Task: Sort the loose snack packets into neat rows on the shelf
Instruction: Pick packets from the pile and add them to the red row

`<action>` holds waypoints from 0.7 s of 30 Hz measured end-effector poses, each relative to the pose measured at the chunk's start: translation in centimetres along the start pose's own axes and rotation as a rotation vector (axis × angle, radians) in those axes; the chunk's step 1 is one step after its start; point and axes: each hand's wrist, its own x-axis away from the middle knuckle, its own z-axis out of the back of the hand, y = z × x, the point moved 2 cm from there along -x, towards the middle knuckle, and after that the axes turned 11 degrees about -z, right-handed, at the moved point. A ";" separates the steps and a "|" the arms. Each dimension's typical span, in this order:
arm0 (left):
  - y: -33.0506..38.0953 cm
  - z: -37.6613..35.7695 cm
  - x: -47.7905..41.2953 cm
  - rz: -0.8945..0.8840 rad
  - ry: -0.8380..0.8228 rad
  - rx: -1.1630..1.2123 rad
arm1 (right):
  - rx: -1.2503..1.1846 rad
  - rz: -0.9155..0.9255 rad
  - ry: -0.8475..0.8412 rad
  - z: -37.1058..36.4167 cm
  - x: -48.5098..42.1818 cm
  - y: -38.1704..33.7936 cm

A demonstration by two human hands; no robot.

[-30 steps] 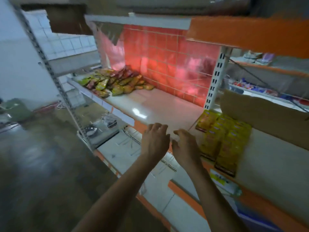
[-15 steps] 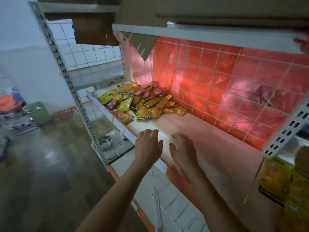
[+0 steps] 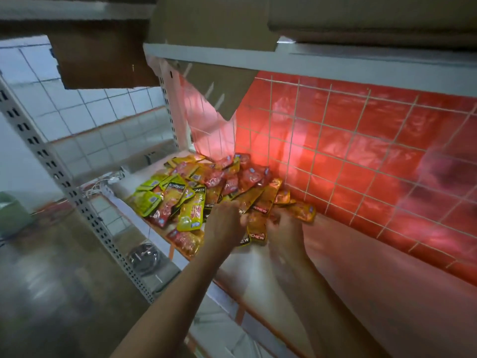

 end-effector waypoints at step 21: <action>-1.6 -4.0 -5.8 -0.331 0.007 -0.052 | -0.306 -0.139 0.281 -3.8 -8.2 -1.1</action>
